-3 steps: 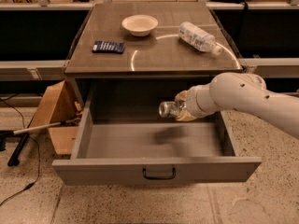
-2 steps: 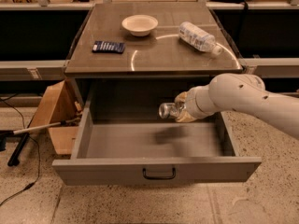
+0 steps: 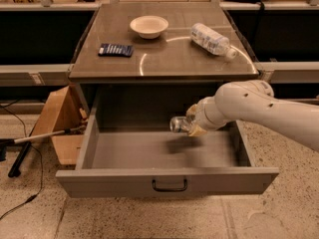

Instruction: Place redbull can into top drawer

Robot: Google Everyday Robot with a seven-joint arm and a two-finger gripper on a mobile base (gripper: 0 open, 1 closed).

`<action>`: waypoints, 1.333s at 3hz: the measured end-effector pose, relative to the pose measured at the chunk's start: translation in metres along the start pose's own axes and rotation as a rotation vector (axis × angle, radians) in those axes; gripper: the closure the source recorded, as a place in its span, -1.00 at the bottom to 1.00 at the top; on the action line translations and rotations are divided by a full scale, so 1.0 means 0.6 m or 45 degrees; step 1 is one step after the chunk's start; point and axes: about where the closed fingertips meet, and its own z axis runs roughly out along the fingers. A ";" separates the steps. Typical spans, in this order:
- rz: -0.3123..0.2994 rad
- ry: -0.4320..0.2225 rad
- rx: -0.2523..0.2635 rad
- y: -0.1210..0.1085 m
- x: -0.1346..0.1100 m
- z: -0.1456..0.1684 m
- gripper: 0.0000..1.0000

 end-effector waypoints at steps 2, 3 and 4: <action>0.031 0.063 -0.118 0.031 0.019 0.033 1.00; 0.031 0.063 -0.118 0.031 0.019 0.033 0.64; 0.031 0.063 -0.118 0.031 0.019 0.033 0.18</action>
Offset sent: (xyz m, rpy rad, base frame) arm -0.0068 -0.0079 -0.0371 -0.0567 0.1344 -0.0262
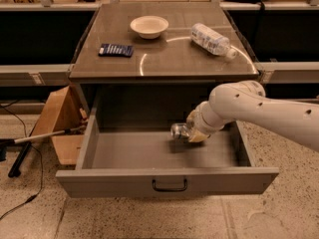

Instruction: Place redbull can into top drawer

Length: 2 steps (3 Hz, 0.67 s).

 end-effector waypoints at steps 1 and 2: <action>0.000 0.000 0.000 0.000 0.000 0.000 -0.32; 0.000 0.000 0.000 0.000 0.000 0.000 -0.78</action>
Offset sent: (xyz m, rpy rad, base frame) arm 0.0000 0.0000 0.0000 0.0000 0.0000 0.0000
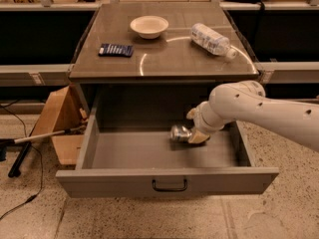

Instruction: Place redbull can into top drawer

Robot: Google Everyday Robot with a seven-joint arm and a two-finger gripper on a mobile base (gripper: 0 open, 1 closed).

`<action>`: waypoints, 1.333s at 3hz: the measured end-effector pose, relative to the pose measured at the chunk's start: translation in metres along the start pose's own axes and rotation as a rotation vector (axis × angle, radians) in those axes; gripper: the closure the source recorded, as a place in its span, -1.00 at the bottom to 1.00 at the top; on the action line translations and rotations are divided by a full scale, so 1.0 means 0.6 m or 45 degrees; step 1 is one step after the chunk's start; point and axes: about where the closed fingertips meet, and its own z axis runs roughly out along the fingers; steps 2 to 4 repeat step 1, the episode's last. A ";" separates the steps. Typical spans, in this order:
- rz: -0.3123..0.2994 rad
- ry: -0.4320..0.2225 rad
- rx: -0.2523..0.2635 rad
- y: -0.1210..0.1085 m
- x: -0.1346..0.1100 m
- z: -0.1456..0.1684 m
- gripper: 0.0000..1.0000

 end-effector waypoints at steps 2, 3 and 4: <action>0.000 0.000 0.000 0.000 0.000 0.000 -1.00; 0.000 0.000 0.000 0.000 0.000 0.000 -1.00; 0.000 0.000 0.000 0.000 0.000 0.000 -1.00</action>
Offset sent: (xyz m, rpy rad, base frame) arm 0.0000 0.0000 0.0000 0.0000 0.0000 0.0000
